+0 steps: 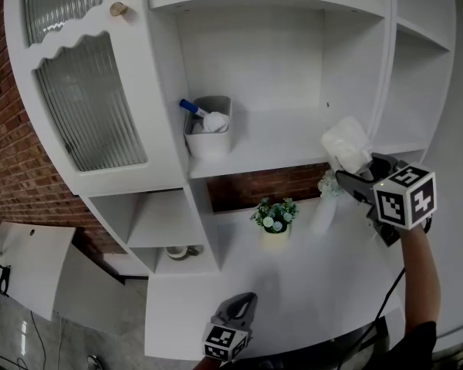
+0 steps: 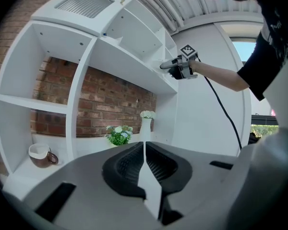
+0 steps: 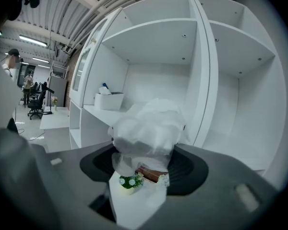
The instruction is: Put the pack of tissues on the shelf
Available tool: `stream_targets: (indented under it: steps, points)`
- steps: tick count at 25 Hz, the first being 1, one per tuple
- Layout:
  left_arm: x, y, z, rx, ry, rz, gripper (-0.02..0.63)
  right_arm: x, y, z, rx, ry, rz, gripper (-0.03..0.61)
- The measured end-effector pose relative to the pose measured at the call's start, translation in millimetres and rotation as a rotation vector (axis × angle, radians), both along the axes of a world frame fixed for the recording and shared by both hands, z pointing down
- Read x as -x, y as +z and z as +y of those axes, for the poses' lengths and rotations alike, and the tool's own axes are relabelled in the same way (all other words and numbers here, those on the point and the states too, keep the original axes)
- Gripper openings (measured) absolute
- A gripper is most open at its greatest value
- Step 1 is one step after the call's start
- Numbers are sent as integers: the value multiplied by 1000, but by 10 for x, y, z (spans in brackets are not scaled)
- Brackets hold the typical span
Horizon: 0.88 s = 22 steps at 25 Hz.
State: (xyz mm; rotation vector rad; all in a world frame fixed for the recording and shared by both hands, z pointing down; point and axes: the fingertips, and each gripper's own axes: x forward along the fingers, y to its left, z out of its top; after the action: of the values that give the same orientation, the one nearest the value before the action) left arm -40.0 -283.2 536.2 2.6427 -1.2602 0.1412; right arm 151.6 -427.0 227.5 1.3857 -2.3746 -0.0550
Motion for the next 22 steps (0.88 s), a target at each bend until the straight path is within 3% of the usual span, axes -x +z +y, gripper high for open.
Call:
stream_targets:
  steps: [10,22]
  points:
    - [195,94,-48,18,-56,-12,18,69,-118,-273,8,11,0,287]
    - [382,128,-141,58,-115,-31,18,200,-142,-529,107,2,-27,296]
